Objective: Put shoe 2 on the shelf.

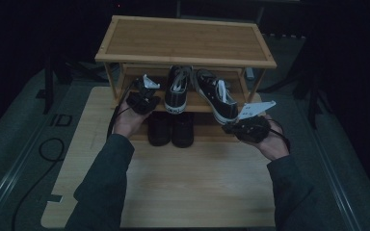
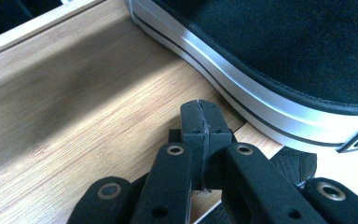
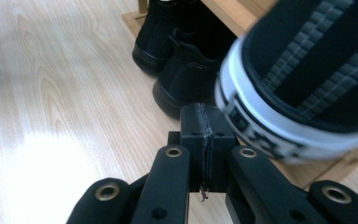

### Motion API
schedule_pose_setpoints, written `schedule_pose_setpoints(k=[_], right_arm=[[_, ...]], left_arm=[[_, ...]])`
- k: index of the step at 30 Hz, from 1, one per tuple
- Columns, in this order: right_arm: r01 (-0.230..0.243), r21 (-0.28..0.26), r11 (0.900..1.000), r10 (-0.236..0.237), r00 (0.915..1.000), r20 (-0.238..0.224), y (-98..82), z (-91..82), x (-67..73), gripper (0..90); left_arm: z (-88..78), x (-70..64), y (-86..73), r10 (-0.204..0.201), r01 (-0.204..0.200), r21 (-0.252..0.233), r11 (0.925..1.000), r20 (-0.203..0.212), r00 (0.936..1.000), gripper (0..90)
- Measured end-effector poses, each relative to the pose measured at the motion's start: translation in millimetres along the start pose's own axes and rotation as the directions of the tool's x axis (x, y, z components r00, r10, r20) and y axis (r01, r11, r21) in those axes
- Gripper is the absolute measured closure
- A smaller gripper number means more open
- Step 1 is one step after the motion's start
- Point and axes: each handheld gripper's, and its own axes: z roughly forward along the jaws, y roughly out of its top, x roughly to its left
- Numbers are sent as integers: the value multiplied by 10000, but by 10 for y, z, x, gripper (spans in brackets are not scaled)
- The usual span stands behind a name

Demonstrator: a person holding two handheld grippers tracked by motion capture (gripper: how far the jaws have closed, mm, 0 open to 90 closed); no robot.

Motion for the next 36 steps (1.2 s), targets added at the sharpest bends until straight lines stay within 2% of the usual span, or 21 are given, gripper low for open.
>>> schedule_pose_setpoints(k=[6, 11, 19, 23, 28, 36], right_arm=[[-140, -139, 9998, 142, 9998, 105, -59, -99, -48, 891], [-148, -158, 9998, 149, 9998, 94, -60, -110, -56, 892], [-162, -213, 9996, 165, 9997, 178, -60, -148, -68, 892], [-204, -227, 9995, 208, 9996, 186, -75, -153, -81, 898], [-210, -308, 9993, 217, 9995, 209, -71, -148, -77, 900], [-250, -467, 9986, 256, 9996, 126, -41, -97, -62, 900]], left_arm=[[0, -18, 19, 208, -207, 101, 9997, -120, 9997, 900], [4, -10, 22, 55, -54, 48, 10000, -33, 10000, 900], [37, -38, 48, 153, -153, 28, 9999, -138, 9998, 900], [52, -47, 50, 77, -78, -75, 9999, -127, 9999, 900], [50, -63, 58, 211, -210, 63, 9998, -246, 9995, 900], [41, -61, 54, 188, -188, 20, 9998, 20, 9998, 900]])
